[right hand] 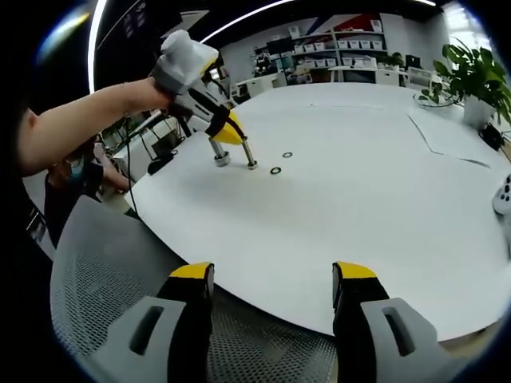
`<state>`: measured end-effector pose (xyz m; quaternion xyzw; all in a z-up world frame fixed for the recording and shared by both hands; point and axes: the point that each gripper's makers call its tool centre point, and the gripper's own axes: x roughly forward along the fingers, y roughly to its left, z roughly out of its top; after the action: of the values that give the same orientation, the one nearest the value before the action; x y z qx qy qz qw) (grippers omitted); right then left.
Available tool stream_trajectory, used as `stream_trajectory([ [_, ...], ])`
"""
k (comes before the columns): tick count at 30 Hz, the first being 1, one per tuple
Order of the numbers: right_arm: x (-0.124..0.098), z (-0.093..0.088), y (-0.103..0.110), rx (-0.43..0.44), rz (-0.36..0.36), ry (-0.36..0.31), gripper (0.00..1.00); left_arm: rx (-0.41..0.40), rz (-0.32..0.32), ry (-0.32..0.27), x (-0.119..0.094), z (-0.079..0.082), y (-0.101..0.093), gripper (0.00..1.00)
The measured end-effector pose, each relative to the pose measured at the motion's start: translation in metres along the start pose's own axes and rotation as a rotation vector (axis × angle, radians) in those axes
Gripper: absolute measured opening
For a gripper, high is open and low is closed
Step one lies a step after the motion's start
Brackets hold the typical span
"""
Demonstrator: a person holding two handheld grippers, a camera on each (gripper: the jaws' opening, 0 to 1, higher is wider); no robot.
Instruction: Place the washer onto the threaded stud by aligning its center hole with the stud, sliding it down to the base, and recovering from edge contact or off-axis alignment until the washer reaches the visible bottom stop.
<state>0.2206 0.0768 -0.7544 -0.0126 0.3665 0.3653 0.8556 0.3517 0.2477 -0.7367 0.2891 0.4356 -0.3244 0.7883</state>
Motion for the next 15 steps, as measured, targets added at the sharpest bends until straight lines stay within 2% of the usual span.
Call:
stream_trajectory([
  [15, 0.0, -0.001, 0.001, -0.003, 0.004, 0.005, 0.62, 0.0, -0.021, 0.059, 0.025, -0.013, -0.005, 0.08],
])
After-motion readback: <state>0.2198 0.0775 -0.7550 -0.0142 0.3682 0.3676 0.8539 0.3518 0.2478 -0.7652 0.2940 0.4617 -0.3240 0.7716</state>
